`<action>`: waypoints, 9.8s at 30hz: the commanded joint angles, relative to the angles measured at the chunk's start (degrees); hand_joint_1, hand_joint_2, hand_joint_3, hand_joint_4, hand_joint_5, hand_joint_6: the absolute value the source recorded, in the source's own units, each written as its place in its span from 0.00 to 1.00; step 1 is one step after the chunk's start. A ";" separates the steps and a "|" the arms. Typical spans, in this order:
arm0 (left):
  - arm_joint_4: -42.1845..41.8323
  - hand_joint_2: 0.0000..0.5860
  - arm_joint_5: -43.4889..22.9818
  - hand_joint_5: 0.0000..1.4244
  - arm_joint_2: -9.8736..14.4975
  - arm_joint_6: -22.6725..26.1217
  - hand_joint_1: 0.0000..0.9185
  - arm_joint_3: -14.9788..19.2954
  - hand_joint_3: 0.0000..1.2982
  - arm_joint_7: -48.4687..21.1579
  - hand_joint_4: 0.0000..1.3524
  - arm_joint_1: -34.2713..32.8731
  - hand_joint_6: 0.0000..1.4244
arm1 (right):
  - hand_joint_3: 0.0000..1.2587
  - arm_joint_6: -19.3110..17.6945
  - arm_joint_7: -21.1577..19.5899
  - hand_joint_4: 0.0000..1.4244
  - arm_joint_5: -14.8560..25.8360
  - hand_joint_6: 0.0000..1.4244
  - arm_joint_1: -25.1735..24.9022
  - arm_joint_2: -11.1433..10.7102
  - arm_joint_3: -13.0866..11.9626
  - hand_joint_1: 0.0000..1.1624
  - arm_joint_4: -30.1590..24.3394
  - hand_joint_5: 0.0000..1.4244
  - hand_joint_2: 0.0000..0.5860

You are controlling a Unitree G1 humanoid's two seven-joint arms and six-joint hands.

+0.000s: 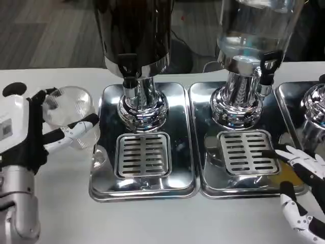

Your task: Grasp the cup under the faucet to collect the drink, then remove the cup.

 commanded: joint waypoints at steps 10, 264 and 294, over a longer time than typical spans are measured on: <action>4.28 0.17 3.05 0.41 -3.90 -0.70 0.36 -6.43 0.35 -0.29 0.35 -4.23 0.48 | 0.19 -1.78 -0.05 0.09 1.12 0.02 1.16 -0.23 -1.10 0.39 -0.28 0.08 1.00; -26.64 0.07 -9.07 0.47 -7.83 -10.60 0.05 5.03 0.20 -18.36 0.15 6.77 0.61 | 0.17 -4.03 1.54 0.09 0.74 0.03 0.04 0.84 1.05 0.42 1.42 0.09 0.96; -26.84 0.05 -7.94 0.15 -1.56 -15.25 0.00 14.88 0.17 -18.83 0.10 24.41 0.39 | 0.18 3.72 12.60 0.12 15.40 0.08 -5.36 -0.38 1.27 0.53 0.33 0.14 0.36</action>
